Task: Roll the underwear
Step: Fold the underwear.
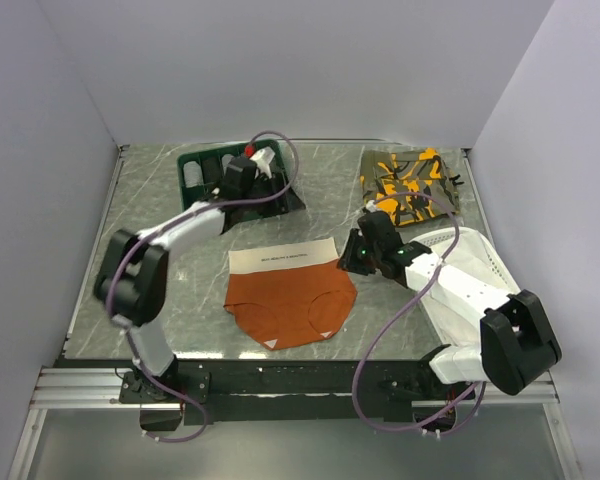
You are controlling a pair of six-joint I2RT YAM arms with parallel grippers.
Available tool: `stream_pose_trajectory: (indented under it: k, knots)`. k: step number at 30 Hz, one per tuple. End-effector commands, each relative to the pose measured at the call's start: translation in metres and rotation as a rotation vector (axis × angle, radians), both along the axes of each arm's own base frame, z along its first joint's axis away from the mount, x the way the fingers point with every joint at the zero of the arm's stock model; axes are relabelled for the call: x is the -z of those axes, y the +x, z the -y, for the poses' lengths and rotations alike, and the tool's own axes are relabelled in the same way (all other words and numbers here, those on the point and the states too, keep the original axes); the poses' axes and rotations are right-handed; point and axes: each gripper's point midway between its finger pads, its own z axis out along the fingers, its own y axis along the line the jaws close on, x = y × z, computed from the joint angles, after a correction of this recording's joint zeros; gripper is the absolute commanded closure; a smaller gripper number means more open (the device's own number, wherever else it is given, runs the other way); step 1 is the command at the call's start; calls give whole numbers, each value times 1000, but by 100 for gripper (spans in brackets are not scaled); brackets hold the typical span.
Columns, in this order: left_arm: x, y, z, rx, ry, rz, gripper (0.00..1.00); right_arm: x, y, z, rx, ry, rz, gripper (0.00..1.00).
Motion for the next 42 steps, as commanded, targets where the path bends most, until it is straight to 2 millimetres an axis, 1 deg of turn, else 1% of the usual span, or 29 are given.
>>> stream_pose_trajectory:
  k: [1, 2, 4, 5, 6, 7, 8, 9, 10, 11, 12, 13, 14, 15, 16, 18, 19, 21, 23, 24, 26, 27, 28, 29, 31, 32, 34, 35, 42]
  knots:
    - [-33, -44, -16, 28, 13, 100, 32, 19, -4, 30, 96, -40, -64, 74]
    - [-45, -52, -17, 34, -4, 122, 31, 20, -3, 38, 123, -42, -72, 73]
    - [-45, -62, -15, 56, -4, 120, 30, 29, -10, 48, 145, -53, -96, 73]
    - [-46, -61, -12, 58, -7, 120, 30, 26, -11, 52, 160, -41, -87, 72]
    - [-48, -64, -5, 76, -1, 103, 31, 33, -17, 55, 165, -42, -102, 72]
    - [-36, -62, 2, 84, 15, 71, 31, 35, -20, 56, 169, -41, -104, 71]
    - [-33, -59, 7, 75, 30, 55, 32, 34, -20, 56, 181, -28, -99, 71]
    - [-41, -60, 21, 98, 40, 50, 33, 40, -27, 58, 183, -29, -116, 71]
    - [-23, -57, 30, 100, 72, 8, 33, 42, -29, 57, 183, -18, -121, 71]
    - [-19, -54, 36, 91, 89, -11, 34, 41, -28, 55, 191, 2, -113, 71]
    - [-29, -51, 51, 105, 87, 4, 34, 46, -34, 56, 194, 7, -122, 71]
    - [-3, -51, 54, 102, 138, -66, 34, 47, -35, 56, 195, 14, -122, 71]
    - [3, -51, 59, 98, 153, -88, 35, 45, -34, 55, 197, 27, -108, 71]
    - [-4, -47, 70, 101, 155, -76, 35, 49, -37, 56, 199, 27, -113, 71]
    - [17, -49, 71, 102, 199, -128, 35, 49, -38, 56, 199, 30, -108, 71]
    - [18, -48, 83, 99, 214, -134, 35, 50, -40, 57, 195, 39, -93, 71]
    - [32, -47, 83, 92, 242, -158, 36, 50, -40, 56, 194, 41, -89, 71]
    - [30, -46, 92, 91, 239, -162, 36, 52, -41, 57, 195, 43, -86, 71]
    - [43, -46, 94, 81, 261, -192, 36, 54, -40, 57, 195, 49, -81, 70]
    - [39, -43, 99, 83, 255, -184, 36, 57, -42, 57, 192, 52, -88, 71]
    - [48, -42, 101, 76, 277, -200, 36, 58, -39, 56, 193, 65, -85, 71]
    - [43, -39, 105, 72, 269, -190, 36, 59, -39, 55, 192, 69, -88, 70]
    - [50, -37, 105, 71, 279, -202, 36, 59, -37, 54, 191, 75, -82, 71]
    - [44, -33, 109, 67, 272, -191, 36, 60, -37, 54, 189, 77, -86, 71]
    - [54, -33, 109, 67, 298, -216, 36, 59, -35, 51, 184, 89, -83, 71]
    - [49, -30, 112, 66, 293, -208, 36, 59, -34, 51, 181, 90, -85, 71]
    - [59, -32, 113, 74, 316, -230, 36, 58, -32, 50, 183, 90, -78, 71]
    - [57, -30, 114, 73, 320, -224, 36, 57, -30, 50, 182, 91, -72, 71]
    - [73, -34, 113, 75, 362, -257, 38, 52, -23, 46, 176, 110, -50, 71]
